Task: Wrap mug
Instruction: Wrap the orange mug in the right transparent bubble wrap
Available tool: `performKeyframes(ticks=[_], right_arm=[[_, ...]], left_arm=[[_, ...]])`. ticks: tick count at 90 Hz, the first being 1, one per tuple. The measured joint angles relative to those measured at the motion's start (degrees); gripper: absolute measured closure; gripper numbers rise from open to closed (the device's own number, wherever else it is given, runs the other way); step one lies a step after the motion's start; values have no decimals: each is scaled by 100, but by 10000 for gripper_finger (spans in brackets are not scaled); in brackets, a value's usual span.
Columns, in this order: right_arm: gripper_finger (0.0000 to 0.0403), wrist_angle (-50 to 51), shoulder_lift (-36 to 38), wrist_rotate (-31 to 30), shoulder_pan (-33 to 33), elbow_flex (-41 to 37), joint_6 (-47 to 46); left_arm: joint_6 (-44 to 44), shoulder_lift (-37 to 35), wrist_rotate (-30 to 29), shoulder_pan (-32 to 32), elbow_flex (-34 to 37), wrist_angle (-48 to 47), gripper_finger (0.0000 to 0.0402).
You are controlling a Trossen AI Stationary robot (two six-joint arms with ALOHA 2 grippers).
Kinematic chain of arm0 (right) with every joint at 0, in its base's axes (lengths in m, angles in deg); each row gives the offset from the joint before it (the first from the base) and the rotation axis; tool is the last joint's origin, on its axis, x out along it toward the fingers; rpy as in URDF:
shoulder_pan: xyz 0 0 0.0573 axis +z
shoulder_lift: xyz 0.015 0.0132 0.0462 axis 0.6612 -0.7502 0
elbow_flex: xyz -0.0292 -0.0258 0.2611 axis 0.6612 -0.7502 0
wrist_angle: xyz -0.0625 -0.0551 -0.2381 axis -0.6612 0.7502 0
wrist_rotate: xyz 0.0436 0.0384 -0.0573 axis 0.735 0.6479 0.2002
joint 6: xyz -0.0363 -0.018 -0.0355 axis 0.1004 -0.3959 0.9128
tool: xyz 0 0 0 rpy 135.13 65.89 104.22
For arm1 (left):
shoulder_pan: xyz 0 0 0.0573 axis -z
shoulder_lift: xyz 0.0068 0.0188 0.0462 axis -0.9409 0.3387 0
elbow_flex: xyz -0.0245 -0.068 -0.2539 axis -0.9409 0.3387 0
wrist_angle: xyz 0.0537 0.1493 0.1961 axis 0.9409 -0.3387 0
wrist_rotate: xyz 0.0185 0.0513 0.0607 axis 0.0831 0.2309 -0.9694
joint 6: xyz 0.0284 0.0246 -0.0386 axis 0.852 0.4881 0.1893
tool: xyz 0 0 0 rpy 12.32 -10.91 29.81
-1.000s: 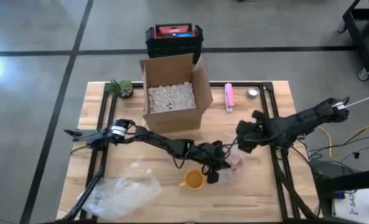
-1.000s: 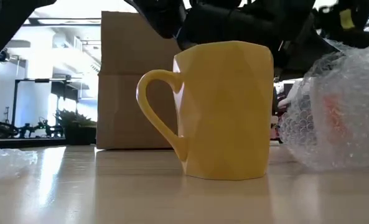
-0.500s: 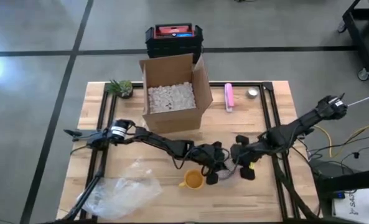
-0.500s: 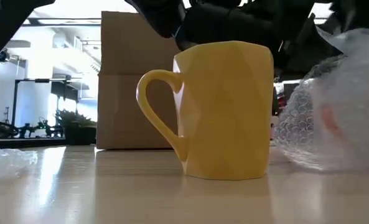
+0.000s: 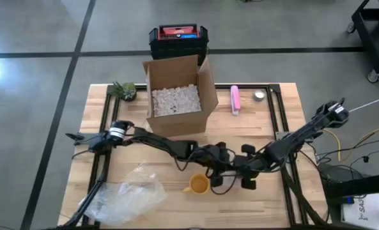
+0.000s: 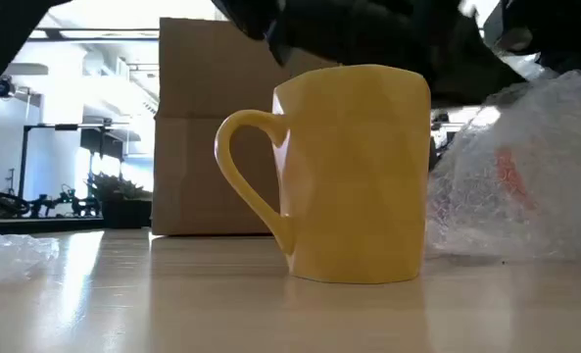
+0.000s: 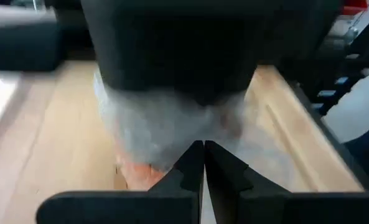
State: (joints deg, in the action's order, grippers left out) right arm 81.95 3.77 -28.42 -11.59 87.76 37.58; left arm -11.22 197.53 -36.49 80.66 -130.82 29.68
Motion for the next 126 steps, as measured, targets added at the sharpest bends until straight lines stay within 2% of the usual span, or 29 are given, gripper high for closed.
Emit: performKeyframes(ticks=[15, 20, 37, 51, 59, 74, 86, 94, 98, 102, 113, 126], right_arm=[[403, -75, -70, -61, 0, -2, 33], [403, -81, -65, -63, -2, -4, 41], [403, -82, -10, -61, -4, -17, 73], [403, -52, 40, -2, -4, -6, 52], [403, 97, 95, 267, -9, 121, 50], [403, 1030, 410, 614, -4, 765, 48], [403, 1984, 603, 506, -7, 1371, 48], [403, 1779, 683, -77, -4, 1547, 189], [403, 1638, 691, -404, -9, 1538, 251], [403, 1472, 666, -483, -37, 1461, 352], [403, 1042, 427, 35, -81, 995, 363], [403, 1032, 98, 103, -81, 454, 39]], left_arm=[[4, -45, -418, 2, 11, -220, 401], [2, 34, -577, -14, 11, -14, 401], [-72, 459, -160, -74, 4, 1216, 401], [-81, 659, -101, -63, 1, 1186, 401], [-85, 725, -68, -63, -14, 1187, 401], [-92, 725, -85, -63, -22, 1079, 401], [-103, 725, -86, -63, -22, 1072, 402], [-101, 725, -99, -63, -22, 1072, 401], [-103, 725, -99, -63, -20, 1069, 402], [-103, 725, -99, -63, -20, 1070, 401], [-103, 723, -99, -63, -17, 1066, 401], [-101, 703, -119, -63, -7, 1077, 402]])
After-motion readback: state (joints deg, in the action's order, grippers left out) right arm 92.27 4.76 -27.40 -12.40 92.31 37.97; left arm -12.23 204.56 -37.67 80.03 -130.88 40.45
